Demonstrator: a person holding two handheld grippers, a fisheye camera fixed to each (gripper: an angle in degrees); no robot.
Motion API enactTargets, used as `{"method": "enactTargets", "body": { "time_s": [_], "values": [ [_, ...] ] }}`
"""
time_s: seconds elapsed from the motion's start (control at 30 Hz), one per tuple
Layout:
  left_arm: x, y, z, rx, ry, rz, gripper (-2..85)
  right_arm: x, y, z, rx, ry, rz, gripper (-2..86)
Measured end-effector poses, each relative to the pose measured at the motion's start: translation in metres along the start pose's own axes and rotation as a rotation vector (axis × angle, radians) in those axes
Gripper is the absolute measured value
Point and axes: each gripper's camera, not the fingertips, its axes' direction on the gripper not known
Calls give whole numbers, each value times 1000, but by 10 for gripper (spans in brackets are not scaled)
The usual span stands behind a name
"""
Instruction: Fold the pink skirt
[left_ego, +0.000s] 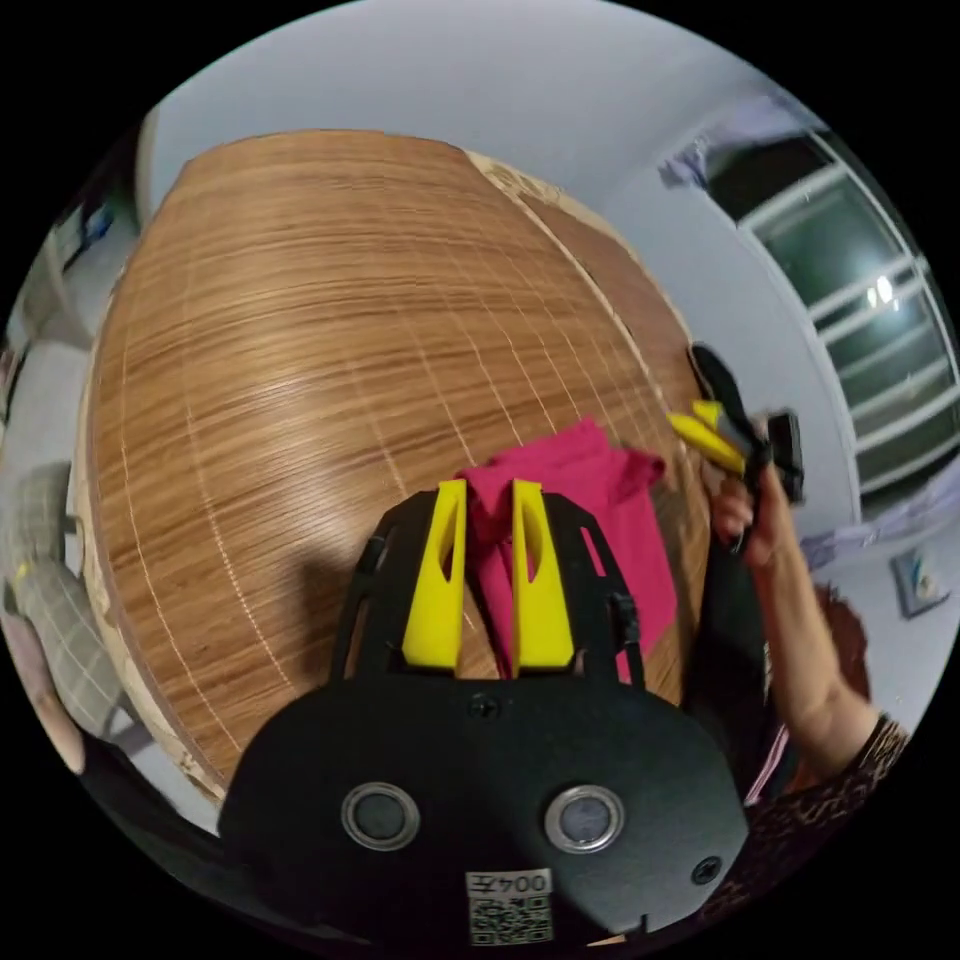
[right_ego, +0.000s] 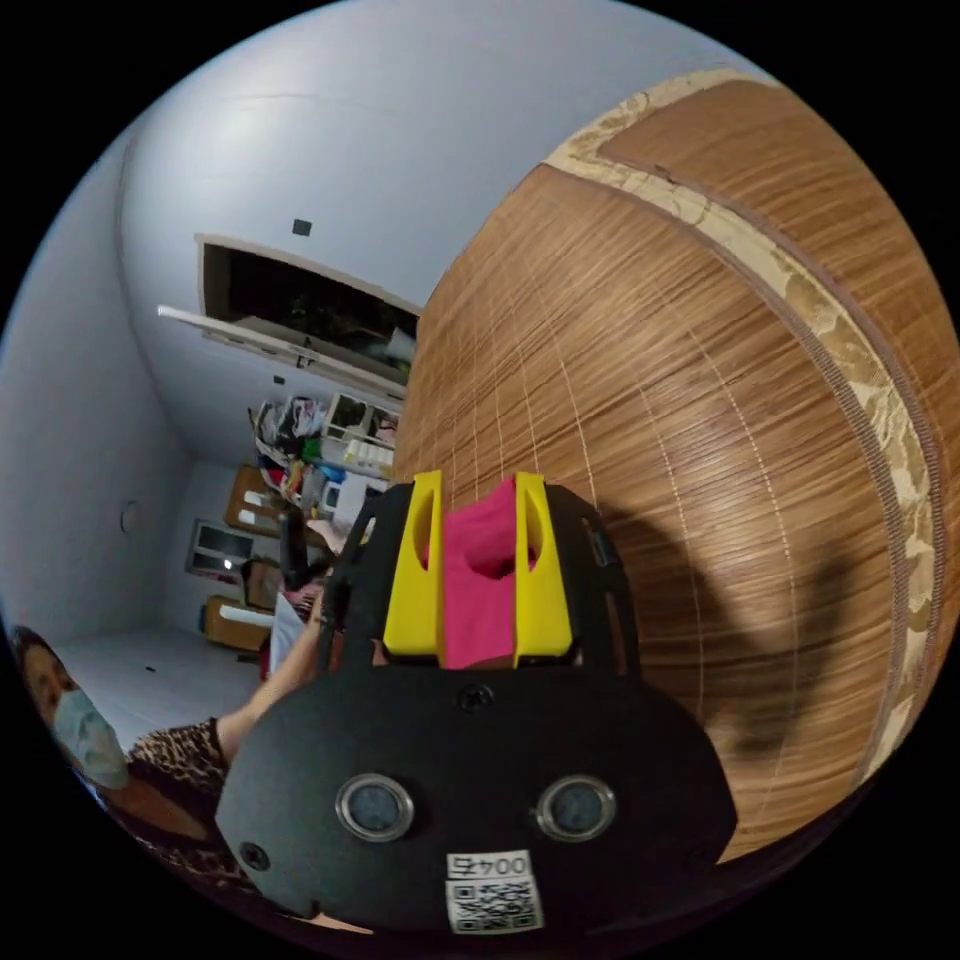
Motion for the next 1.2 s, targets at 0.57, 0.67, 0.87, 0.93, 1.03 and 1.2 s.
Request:
{"method": "enactTargets", "body": {
  "time_s": [0.57, 0.67, 0.87, 0.93, 1.03, 1.2],
  "values": [
    [105, 177, 55, -57, -365, 464, 14, -34, 169, 102, -269, 557, -494, 122],
    [95, 206, 49, -61, -291, 420, 16, -32, 195, 103, -283, 564, -464, 113],
    [94, 301, 22, -125, -230, 433, 17, -32, 268, 92, -394, 443, -338, 110],
    [95, 335, 12, -139, -217, 432, 17, -31, 295, 89, -423, 392, -295, 107],
    [97, 382, 0, -150, -209, 444, 16, -21, 335, 76, -385, 277, -186, 104],
    [101, 426, -7, -116, -218, 432, 16, 16, 366, 41, -182, -72, 94, 136]
  ]
}}
